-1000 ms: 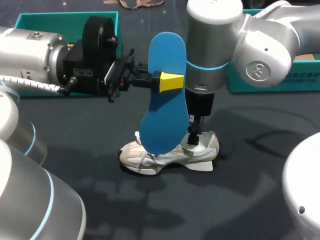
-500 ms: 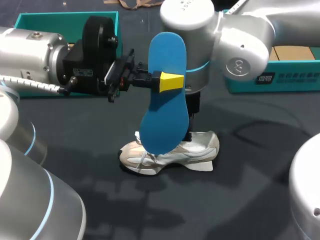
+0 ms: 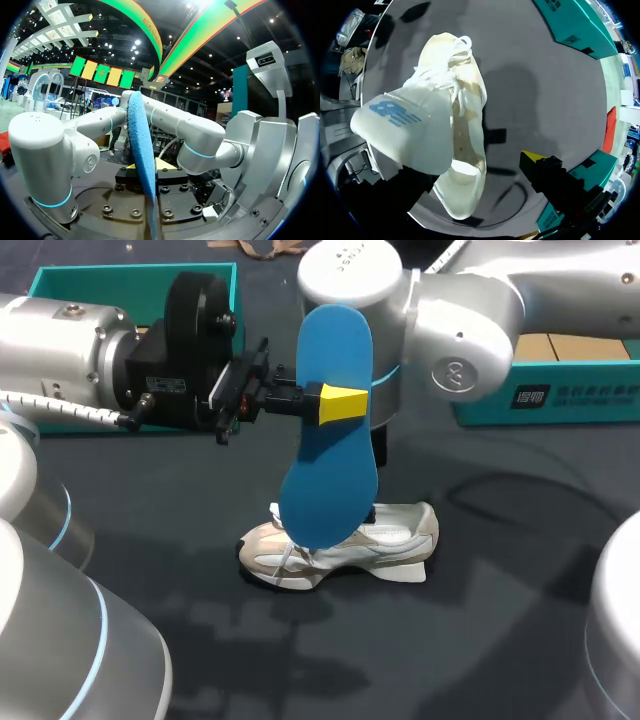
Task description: Take the shoe out of the shoebox, open the shoe tongue, remove and reinsert the insole, then place the shoe into the shoebox
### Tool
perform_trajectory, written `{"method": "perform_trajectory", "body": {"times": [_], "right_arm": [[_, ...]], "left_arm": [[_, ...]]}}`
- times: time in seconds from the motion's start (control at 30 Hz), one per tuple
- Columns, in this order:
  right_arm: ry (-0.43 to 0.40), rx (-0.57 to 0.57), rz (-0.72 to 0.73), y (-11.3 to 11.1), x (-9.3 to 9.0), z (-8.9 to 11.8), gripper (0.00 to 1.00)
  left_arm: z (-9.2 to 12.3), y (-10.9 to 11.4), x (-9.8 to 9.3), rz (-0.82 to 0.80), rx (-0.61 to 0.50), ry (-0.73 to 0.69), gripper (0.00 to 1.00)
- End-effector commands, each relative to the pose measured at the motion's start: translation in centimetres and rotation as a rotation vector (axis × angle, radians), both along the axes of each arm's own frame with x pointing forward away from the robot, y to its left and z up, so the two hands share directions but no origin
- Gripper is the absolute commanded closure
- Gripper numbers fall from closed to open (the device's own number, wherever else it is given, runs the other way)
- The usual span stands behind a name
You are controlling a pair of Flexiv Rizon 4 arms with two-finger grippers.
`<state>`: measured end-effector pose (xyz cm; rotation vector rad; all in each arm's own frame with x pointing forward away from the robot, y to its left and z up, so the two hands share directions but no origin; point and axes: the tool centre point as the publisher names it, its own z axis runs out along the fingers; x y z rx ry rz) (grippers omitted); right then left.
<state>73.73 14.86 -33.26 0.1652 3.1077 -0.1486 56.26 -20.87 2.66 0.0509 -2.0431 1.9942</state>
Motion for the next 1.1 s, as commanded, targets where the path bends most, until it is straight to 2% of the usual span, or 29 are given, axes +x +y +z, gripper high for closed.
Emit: {"method": "perform_trajectory", "body": {"times": [0.03,0.33,0.47,0.53,0.6,0.7,0.73,0.77,1.1], "right_arm": [[0.017,-0.010,0.006,0.9,0.8,-1.6,0.00],[0.032,0.002,0.016,0.8,1.0,-3.1,0.00],[0.054,0.011,0.014,0.8,0.9,-3.8,0.08],[0.063,0.013,0.015,0.8,0.8,-4.0,0.15],[0.068,0.014,0.016,0.8,0.7,-4.2,0.28],[0.073,0.015,0.015,0.8,0.5,-4.3,0.70],[0.073,0.015,0.015,0.8,0.4,-4.3,0.91],[0.074,0.012,0.015,0.8,0.4,-4.3,1.00],[0.079,-0.009,0.009,0.8,-0.1,-3.3,1.00]], "left_arm": [[0.0,0.0,-0.1,0.001,0.001,0.000,1.00],[0.0,0.0,-0.1,0.001,0.001,0.000,1.00],[0.0,0.0,-0.1,0.001,0.001,0.000,1.00],[0.0,0.0,-0.1,0.001,0.001,0.000,1.00],[0.0,0.0,-0.1,0.001,0.001,0.000,1.00],[0.0,0.0,-0.1,0.001,0.001,0.000,1.00],[0.0,0.0,-0.1,0.001,0.001,0.000,1.00],[0.0,0.0,-0.1,0.001,0.001,0.000,1.00],[0.0,0.0,-0.1,0.001,0.001,0.000,1.00]]}}
